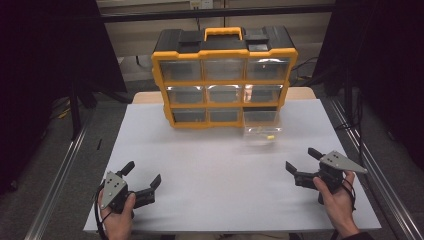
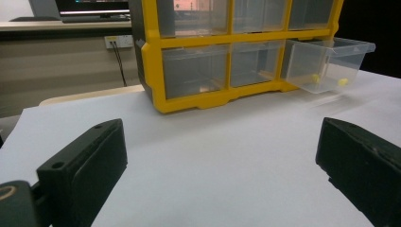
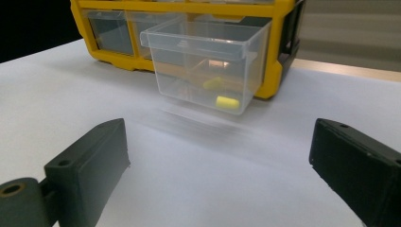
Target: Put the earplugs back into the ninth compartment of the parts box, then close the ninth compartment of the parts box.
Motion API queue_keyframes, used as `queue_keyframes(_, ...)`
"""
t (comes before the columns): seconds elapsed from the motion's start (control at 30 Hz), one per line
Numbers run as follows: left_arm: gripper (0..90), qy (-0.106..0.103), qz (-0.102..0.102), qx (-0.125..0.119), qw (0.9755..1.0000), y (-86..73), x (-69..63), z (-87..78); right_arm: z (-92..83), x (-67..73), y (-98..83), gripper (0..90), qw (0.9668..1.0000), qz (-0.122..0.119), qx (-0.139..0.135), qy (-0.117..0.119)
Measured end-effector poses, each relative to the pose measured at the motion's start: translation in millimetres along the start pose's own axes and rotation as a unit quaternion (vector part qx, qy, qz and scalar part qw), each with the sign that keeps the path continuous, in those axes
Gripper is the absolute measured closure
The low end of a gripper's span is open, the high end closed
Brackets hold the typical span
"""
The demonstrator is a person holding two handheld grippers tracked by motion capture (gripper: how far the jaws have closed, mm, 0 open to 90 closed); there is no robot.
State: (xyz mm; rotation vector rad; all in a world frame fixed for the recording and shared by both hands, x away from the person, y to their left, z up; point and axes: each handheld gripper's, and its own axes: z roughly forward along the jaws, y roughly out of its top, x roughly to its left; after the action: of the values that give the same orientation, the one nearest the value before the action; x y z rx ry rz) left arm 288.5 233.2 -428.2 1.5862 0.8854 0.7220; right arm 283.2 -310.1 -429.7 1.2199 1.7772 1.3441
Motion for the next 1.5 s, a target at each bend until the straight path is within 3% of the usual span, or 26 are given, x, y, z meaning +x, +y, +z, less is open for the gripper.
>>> queue_keyframes(0.2,2.8,0.011,-0.001,-0.004,0.9999,0.9,2.5,-1.9,-16.4,1.5,-6.4,3.0,0.9986,0.011,-0.025,-0.044)
queue_keyframes(0.4,2.5,0.014,0.0,-0.008,0.9999,2.1,-0.9,-2.3,-26.5,4.7,-15.9,2.7,0.9989,0.009,-0.019,-0.041)
queue_keyframes(0.8,2.1,0.011,-0.004,-0.008,0.9999,1.1,1.2,-1.3,-17.7,6.5,-12.4,1.0,0.9993,0.008,-0.021,-0.029)
queue_keyframes(1.07,2.4,0.002,-0.004,-0.002,1.0,0.0,2.0,-1.3,4.2,15.8,-9.3,5.0,0.9999,0.007,-0.01,0.004)
queue_keyframes(1.23,2.4,-0.001,0.005,-0.002,1.0,1.3,-2.8,-0.7,10.1,24.7,-5.9,2.3,0.9992,-0.016,-0.001,0.037)
queue_keyframes(1.3,2.4,0.0,0.007,-0.002,1.0,1.7,-3.2,-1.1,12.2,28.2,-4.8,0.6,0.9979,-0.026,-0.003,0.059)
queue_keyframes(1.37,2.4,0.0,0.001,-0.003,1.0,1.3,-3.4,0.0,15.6,31.7,-3.0,3.7,0.9947,-0.039,-0.005,0.095)
queue_keyframes(1.5,2.4,-0.002,0.005,0.002,1.0,1.1,-2.5,1.1,24.8,43.6,2.6,1.7,0.9898,-0.059,-0.011,0.129)
